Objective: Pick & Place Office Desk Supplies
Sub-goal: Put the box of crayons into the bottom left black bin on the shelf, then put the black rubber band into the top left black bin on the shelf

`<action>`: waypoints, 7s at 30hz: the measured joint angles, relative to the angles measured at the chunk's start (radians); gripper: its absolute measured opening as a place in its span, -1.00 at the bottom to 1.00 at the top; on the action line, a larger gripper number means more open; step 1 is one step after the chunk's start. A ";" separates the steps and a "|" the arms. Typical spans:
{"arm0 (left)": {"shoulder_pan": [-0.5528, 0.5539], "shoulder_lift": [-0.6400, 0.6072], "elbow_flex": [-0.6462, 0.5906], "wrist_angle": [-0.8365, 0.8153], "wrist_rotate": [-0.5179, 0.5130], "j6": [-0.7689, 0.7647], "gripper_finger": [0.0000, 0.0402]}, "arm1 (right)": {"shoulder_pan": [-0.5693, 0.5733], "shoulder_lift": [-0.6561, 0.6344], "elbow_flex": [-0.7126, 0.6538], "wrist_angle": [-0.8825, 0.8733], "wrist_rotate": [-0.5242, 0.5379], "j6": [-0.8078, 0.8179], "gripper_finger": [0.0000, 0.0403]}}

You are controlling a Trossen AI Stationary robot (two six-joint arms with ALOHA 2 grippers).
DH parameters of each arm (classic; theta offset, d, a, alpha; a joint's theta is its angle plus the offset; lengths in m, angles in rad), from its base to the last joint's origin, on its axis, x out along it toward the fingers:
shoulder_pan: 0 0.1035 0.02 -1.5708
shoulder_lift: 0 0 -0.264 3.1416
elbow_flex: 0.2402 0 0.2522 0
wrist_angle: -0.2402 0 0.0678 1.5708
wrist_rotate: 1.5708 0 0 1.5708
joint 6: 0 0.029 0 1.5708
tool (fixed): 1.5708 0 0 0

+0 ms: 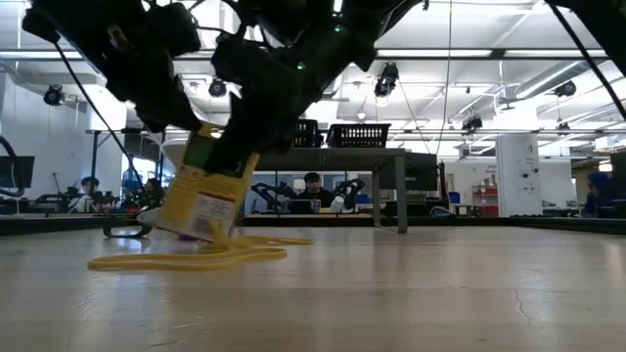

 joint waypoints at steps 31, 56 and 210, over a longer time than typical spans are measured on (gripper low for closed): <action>-0.117 0.098 -0.190 1.083 -0.209 0.462 -0.09 | 0.057 -0.534 -0.822 0.977 0.171 -0.072 -0.79; -0.068 0.237 -0.007 0.832 -0.292 0.388 -0.59 | 0.057 -0.526 -0.844 1.047 0.168 -0.077 -0.78; 0.111 -0.033 0.036 -0.095 0.154 0.078 -0.98 | 0.109 -0.698 -0.859 0.542 0.275 -0.015 -0.69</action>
